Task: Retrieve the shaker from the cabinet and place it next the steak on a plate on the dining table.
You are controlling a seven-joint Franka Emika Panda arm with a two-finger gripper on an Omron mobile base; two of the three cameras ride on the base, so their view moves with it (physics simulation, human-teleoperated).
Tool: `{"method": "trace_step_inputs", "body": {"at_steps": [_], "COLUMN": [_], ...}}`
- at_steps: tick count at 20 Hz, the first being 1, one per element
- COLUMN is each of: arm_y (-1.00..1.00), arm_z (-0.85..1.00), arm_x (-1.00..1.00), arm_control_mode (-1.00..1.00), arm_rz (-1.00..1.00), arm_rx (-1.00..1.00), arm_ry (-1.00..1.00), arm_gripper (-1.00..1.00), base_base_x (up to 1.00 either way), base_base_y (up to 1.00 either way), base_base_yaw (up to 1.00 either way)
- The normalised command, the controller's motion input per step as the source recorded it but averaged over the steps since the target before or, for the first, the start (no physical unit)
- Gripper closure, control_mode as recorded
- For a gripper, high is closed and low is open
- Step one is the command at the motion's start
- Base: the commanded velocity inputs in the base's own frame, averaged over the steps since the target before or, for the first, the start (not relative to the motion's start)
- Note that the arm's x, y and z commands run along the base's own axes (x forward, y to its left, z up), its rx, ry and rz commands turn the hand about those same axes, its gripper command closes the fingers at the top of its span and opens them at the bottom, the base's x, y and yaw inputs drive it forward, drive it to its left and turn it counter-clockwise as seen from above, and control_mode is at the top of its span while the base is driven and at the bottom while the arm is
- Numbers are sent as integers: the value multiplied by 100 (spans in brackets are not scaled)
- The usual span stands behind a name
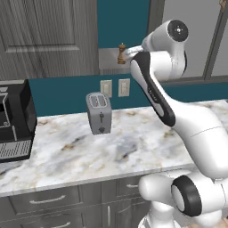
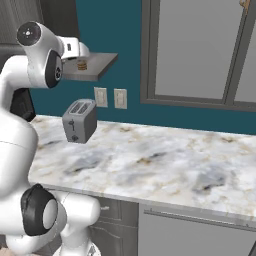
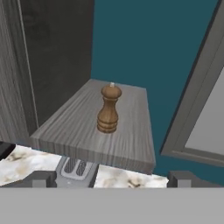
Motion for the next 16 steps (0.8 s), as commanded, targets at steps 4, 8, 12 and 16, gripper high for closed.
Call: {"method": "trace_step_inputs", "body": {"at_steps": [4,8,12,16], "arm_y": [9,14,13,9], "arm_z": [1,0,0,0], "arm_x": [39,44,50,46], "arm_control_mode": [-100,-100,-100,-100], "arm_rz": [2,2,0,0], "arm_rx": [0,0,0,0], "arm_ry": [0,0,0,0], "arm_gripper": [-100,-100,-100,-100], "base_base_x": [0,0,0,0], "base_base_y": [0,0,0,0], "base_base_yaw": [0,0,0,0]}}
